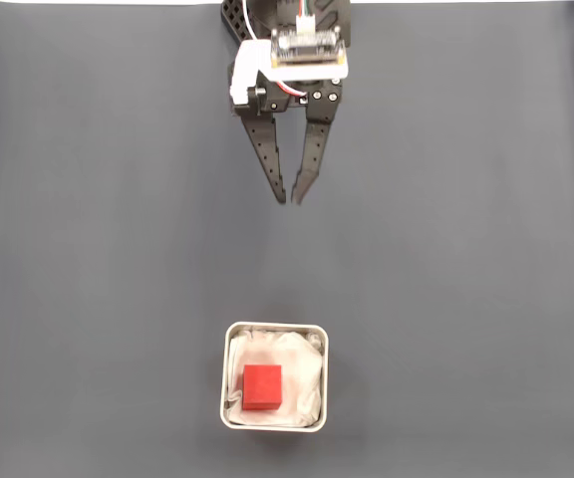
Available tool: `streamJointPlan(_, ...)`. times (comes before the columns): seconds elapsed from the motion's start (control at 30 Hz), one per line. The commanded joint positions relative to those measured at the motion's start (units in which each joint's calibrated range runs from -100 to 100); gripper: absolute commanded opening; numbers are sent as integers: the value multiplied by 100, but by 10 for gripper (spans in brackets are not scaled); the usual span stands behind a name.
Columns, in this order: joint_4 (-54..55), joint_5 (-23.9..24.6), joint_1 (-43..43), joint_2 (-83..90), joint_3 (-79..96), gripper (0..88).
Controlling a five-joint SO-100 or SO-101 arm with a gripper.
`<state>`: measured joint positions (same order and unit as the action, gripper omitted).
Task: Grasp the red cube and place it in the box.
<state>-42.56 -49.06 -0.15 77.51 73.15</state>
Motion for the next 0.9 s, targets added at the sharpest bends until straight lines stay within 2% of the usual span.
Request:
streamJointPlan(0.0, -523, -29, 1, 1374, 1399, 0)
streamJointPlan(0.17, -1375, -49, 128, 2223, 2494, 0)
streamJointPlan(0.4, -2727, 5, 8, 2241, 2658, 0)
streamJointPlan(0.87, -3236, -132, 36, 2241, 2667, 0)
